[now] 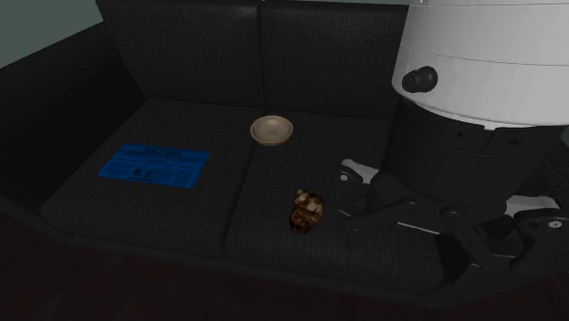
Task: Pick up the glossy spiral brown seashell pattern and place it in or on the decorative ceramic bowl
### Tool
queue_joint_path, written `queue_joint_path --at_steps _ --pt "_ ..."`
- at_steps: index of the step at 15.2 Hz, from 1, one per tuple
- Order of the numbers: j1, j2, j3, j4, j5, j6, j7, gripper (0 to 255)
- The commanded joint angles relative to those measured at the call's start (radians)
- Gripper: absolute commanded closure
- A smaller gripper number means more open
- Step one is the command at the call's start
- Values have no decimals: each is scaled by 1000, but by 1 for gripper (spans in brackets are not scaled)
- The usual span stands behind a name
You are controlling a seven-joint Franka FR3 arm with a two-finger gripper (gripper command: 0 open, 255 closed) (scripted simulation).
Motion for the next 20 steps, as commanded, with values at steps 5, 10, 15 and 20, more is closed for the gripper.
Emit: queue_joint_path --at_steps 5,10,15,20 --pt "4 45 -64 -91 56 158 -21 0" --pt "22 142 -140 -177 141 364 -69 0" --pt "68 288 -216 -225 262 569 -154 0" --pt "151 475 -294 -226 455 747 -300 0"
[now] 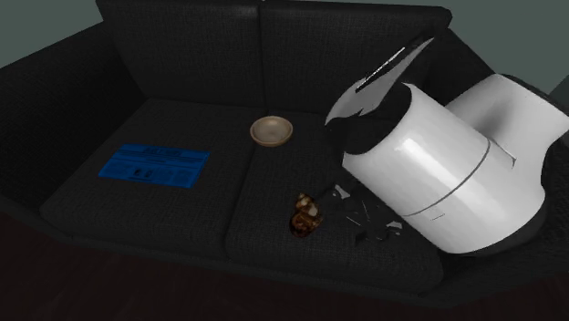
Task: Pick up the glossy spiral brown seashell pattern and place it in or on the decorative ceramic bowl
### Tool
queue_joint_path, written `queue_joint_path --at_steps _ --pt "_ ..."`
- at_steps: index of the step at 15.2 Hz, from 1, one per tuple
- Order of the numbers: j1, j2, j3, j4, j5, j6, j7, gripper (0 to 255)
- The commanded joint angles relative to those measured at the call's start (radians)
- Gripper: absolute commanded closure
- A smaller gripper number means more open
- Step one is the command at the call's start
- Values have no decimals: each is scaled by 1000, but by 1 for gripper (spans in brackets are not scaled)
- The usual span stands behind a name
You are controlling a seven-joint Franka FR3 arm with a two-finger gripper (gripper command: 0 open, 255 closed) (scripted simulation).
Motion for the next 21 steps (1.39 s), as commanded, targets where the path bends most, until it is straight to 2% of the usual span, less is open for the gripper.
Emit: queue_joint_path --at_steps 1,6,7,14,21 --pt "39 88 -33 18 98 60 -76 0" --pt "127 313 -81 90 406 135 -310 0" --pt "128 330 -79 98 432 136 -329 0" --pt "161 416 -46 89 551 209 -401 0" --pt "161 416 -46 89 551 209 -401 0"
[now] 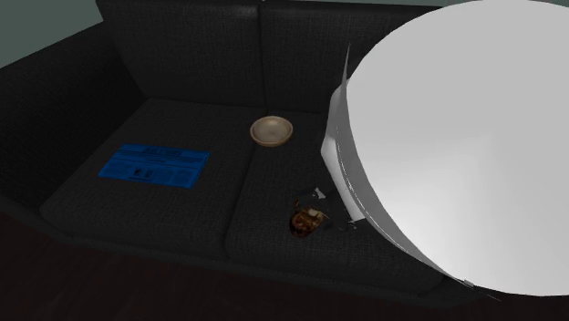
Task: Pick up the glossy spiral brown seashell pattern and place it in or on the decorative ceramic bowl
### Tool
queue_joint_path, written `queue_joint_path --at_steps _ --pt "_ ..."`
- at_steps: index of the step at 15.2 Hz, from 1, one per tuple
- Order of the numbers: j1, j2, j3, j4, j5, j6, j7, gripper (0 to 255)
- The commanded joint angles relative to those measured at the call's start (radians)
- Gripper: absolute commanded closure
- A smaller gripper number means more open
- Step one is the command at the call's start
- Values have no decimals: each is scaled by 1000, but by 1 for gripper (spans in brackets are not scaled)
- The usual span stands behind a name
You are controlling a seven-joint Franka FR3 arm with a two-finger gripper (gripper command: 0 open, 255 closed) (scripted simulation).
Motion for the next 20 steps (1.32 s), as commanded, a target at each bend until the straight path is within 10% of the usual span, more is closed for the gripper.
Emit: queue_joint_path --at_steps 1,2,11,12,14,20 --pt "0 0 0 0 0 0 0 0" --pt "0 0 0 0 0 0 0 255" --pt "0 3 0 -1 4 2 -4 255" --pt "0 3 0 -1 4 2 -4 0" --pt "-51 99 -36 147 -30 -202 -140 0" --pt "-41 147 -9 146 28 -170 -181 0"
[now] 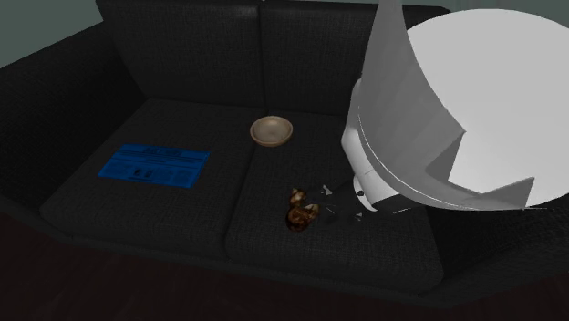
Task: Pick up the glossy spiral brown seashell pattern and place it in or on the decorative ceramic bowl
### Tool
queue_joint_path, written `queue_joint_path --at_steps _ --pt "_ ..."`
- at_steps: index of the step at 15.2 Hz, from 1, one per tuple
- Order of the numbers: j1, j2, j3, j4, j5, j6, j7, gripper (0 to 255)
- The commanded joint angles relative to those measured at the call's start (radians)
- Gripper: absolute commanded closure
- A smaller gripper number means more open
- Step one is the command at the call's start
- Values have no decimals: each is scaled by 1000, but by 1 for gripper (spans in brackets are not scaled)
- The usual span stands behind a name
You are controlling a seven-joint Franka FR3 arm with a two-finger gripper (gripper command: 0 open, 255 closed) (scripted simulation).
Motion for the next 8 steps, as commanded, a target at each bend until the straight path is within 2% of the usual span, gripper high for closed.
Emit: queue_joint_path --at_steps 1,2,8 --pt "7 18 11 -5 26 18 -15 0" --pt "12 32 20 -7 46 31 -26 0" --pt "12 32 20 -7 46 31 -26 0"
